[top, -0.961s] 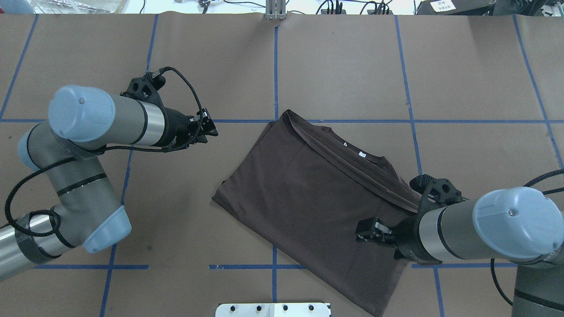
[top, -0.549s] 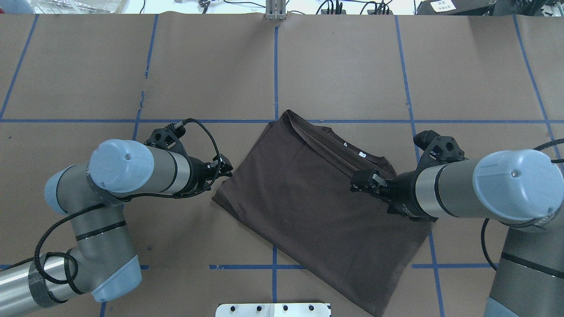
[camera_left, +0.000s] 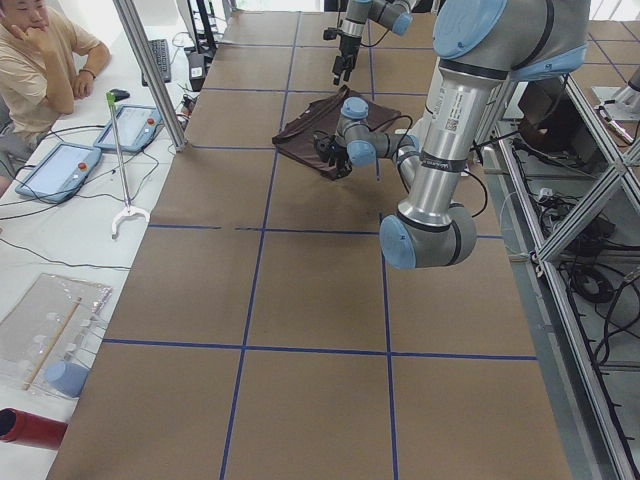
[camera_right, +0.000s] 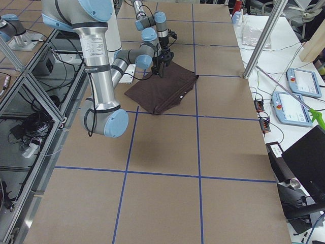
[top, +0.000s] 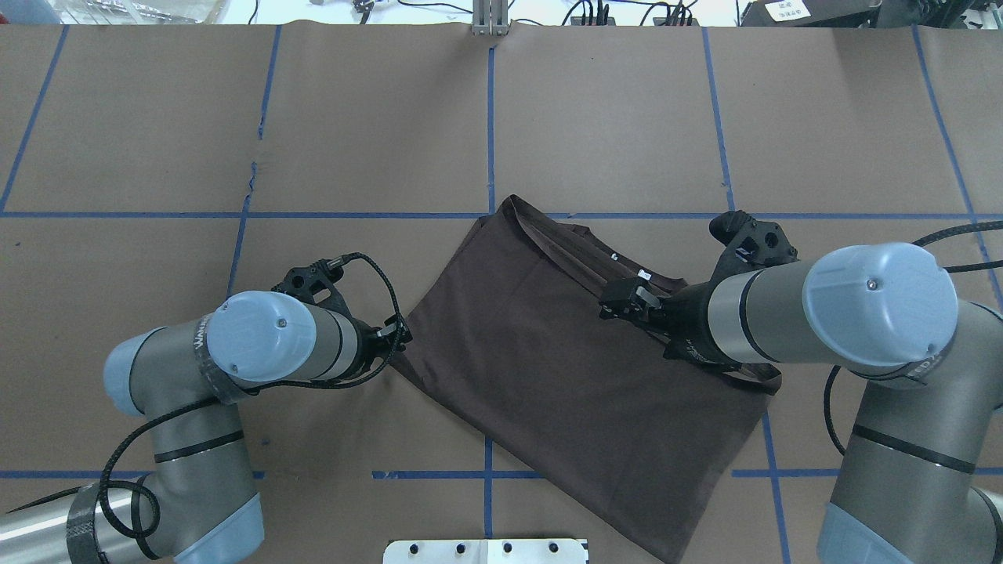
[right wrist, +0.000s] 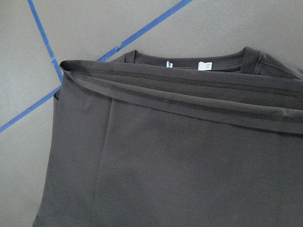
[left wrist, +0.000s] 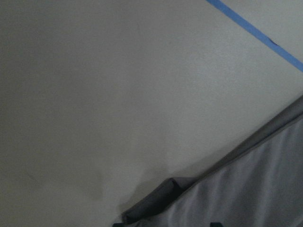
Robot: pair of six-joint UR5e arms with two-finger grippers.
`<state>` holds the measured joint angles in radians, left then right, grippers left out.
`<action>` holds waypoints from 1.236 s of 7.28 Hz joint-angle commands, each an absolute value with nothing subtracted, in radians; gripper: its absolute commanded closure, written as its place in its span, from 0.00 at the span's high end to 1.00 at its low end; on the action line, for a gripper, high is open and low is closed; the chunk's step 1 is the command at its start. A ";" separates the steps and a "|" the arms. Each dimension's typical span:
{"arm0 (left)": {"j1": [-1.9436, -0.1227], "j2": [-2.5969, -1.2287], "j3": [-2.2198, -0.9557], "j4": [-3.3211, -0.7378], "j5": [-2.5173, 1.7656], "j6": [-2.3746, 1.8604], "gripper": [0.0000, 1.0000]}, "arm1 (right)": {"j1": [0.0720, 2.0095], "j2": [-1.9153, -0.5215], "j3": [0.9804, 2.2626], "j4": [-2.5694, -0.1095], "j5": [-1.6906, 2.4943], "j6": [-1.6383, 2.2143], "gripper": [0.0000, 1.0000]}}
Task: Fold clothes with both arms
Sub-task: 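Bring the left gripper to the shirt's other side while the right gripper holds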
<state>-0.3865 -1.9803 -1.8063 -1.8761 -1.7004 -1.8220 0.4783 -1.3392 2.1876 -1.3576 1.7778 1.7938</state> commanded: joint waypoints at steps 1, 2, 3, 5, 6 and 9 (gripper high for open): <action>-0.376 -1.999 -1.784 -1.868 -1.700 -1.821 0.57 | 0.479 -1.336 2.180 -1.358 1.779 1.792 1.00; -0.374 -2.006 -1.779 -1.868 -1.700 -1.821 0.53 | 0.480 -1.336 2.180 -1.358 1.779 1.792 1.00; -0.376 -2.013 -1.769 -1.868 -1.698 -1.818 0.50 | 0.482 -1.338 2.180 -1.359 1.779 1.792 1.00; -0.376 -2.016 -1.752 -1.868 -1.684 -1.810 0.48 | 0.483 -1.339 2.172 -1.362 1.779 1.792 1.00; -0.376 -2.017 -1.752 -1.868 -1.675 -1.807 0.39 | 0.483 -1.341 2.171 -1.365 1.778 1.793 1.00; -0.394 -2.011 -1.759 -1.853 -1.675 -1.772 0.00 | 0.488 -1.342 2.169 -1.368 1.775 1.793 1.00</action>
<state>-0.3821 -2.0133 -1.7536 -1.8636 -1.6750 -1.7914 0.4868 -1.3419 2.1702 -1.3674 1.7765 1.7928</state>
